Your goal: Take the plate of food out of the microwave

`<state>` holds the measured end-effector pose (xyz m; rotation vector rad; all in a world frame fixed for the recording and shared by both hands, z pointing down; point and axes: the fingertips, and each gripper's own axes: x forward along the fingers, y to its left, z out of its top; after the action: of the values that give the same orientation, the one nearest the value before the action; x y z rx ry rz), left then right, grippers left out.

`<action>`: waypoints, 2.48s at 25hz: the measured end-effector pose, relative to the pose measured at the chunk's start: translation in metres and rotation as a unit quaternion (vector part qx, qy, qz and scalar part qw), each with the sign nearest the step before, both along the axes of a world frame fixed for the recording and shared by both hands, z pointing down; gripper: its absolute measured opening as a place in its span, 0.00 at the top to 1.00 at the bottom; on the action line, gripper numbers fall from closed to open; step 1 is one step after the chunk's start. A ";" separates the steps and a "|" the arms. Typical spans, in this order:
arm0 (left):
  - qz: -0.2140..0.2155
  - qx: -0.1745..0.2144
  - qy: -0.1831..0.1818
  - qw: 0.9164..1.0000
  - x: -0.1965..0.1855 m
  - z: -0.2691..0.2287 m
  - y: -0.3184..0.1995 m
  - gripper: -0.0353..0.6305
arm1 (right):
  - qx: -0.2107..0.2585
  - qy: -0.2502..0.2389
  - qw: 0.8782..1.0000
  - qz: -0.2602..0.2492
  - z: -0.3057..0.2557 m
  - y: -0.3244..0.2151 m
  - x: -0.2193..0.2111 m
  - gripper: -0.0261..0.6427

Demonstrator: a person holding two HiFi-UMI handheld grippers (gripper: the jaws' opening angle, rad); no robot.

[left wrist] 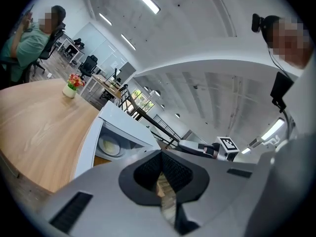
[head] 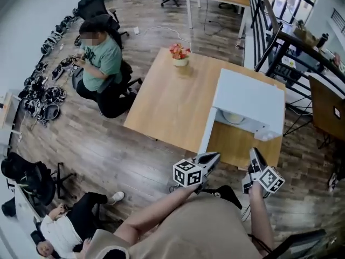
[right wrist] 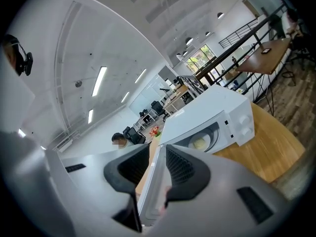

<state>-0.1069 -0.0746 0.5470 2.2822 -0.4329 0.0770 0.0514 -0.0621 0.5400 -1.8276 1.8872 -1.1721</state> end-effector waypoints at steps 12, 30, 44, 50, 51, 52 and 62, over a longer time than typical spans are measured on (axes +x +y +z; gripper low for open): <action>-0.023 -0.010 0.015 1.000 -0.011 -0.003 -0.013 0.94 | -0.003 0.007 0.999 -0.054 0.004 -0.032 -0.023 0.79; -0.134 -0.018 -0.038 0.990 0.053 0.016 -0.036 0.94 | -0.049 -0.025 0.980 -0.190 0.048 -0.079 0.028 0.79; -0.233 0.010 -0.100 0.967 0.061 0.026 -0.069 0.94 | -0.079 -0.105 0.989 -0.064 0.154 -0.118 0.042 0.50; -0.233 0.010 -0.119 0.965 0.063 0.034 -0.095 0.94 | -0.135 -0.159 0.978 0.029 0.223 -0.143 0.049 0.50; -0.234 0.012 -0.120 0.965 0.062 0.033 -0.100 0.94 | -0.141 -0.162 0.976 0.040 0.231 -0.148 0.049 0.50; -0.232 0.012 -0.123 0.965 0.063 0.033 -0.102 0.94 | -0.148 -0.164 0.974 0.050 0.239 -0.151 0.049 0.50; -0.211 -0.006 -0.148 0.966 0.061 0.047 -0.101 0.94 | -0.215 -0.225 0.937 0.156 0.312 -0.166 0.048 0.58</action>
<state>-0.0455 -0.1751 0.5941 2.1228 -1.0620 0.2049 0.0995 -0.2281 0.8515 -1.7614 1.1041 -1.7902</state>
